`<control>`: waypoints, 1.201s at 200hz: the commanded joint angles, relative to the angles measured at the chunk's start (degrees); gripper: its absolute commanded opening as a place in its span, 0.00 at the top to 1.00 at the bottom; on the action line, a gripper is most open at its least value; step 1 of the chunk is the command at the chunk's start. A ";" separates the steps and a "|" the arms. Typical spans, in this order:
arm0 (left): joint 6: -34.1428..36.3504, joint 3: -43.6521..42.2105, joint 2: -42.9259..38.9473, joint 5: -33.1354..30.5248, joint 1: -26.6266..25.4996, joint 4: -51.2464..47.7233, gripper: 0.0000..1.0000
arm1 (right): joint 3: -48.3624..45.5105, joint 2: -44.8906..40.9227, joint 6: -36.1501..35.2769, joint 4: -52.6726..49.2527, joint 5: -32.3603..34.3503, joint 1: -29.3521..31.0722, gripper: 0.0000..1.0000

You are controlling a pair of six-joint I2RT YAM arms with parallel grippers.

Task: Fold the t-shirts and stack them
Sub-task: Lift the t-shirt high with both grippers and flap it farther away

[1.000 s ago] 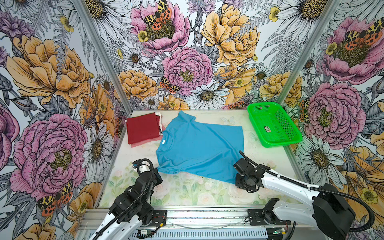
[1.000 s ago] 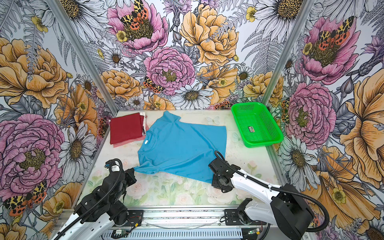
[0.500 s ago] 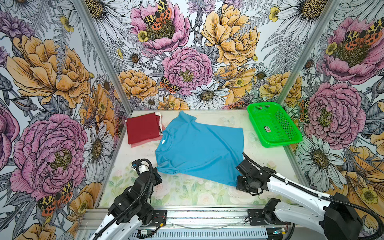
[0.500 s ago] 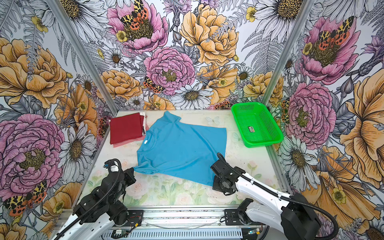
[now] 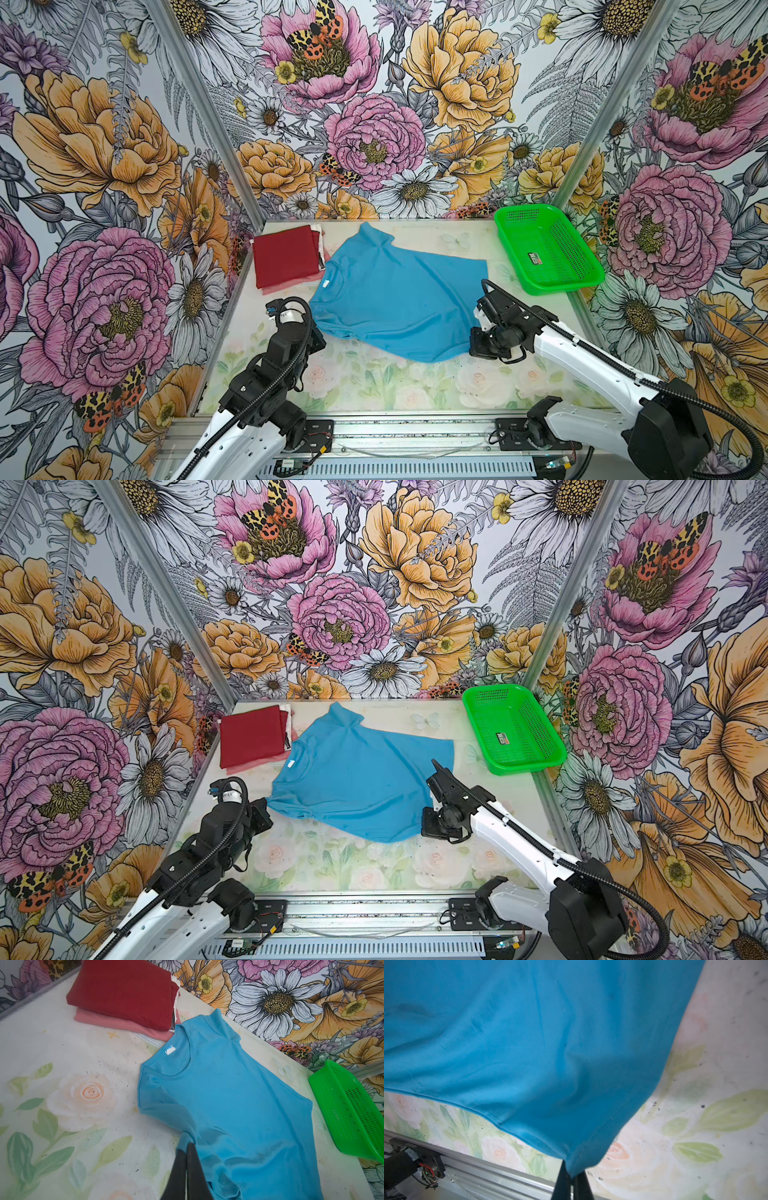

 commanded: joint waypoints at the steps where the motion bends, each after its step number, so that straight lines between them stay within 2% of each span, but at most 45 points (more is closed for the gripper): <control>1: 4.11 2.88 2.99 8.45 4.19 6.83 1.00 | 1.39 -2.56 -2.91 -1.27 -3.97 -2.90 1.00; 29: 7.92 7.54 6.61 17.29 7.23 13.07 1.00 | 6.59 -4.16 -6.17 -2.08 -4.57 -12.07 1.00; 45: 10.59 13.91 13.26 22.26 8.91 15.33 1.00 | 13.54 -0.97 -8.14 -1.45 -3.54 -15.35 1.00; 59: 12.47 22.28 20.66 27.31 10.28 16.86 1.00 | 21.88 2.37 -9.43 -1.04 -1.06 -15.93 1.00; 77: 15.30 36.07 27.53 30.39 11.02 16.87 1.00 | 33.04 4.94 -10.58 -0.57 -0.72 -16.21 1.00; 92: 17.29 46.70 30.20 30.36 11.18 16.54 1.00 | 42.08 6.11 -11.71 -0.89 -3.43 -16.58 1.00; 115: 19.78 60.06 32.45 29.95 11.68 12.72 1.00 | 51.77 4.91 -12.14 -1.53 -11.77 -19.26 1.00; 131: 20.74 62.84 31.61 29.05 12.28 10.27 1.00 | 52.12 2.54 -11.34 -2.00 -15.37 -23.28 1.00; 165: 19.51 58.95 23.32 27.56 13.26 8.73 1.00 | 47.65 -4.84 -9.92 -2.50 -23.63 -33.60 1.00; 186: 20.71 60.42 19.90 23.73 13.30 6.63 1.00 | 48.66 -7.81 -10.00 -3.18 -21.27 -35.41 1.00; 201: 23.01 64.48 23.10 22.23 13.24 2.64 1.00 | 47.05 -5.35 -7.59 -1.45 -23.72 -36.50 1.00; 215: 24.05 68.70 29.22 25.30 13.49 -1.74 1.00 | 43.62 -1.57 -4.59 3.72 -28.10 -36.43 1.00; 240: 23.49 69.19 37.41 28.40 15.10 -0.72 1.00 | 42.18 5.70 -3.21 9.75 -32.54 -36.14 1.00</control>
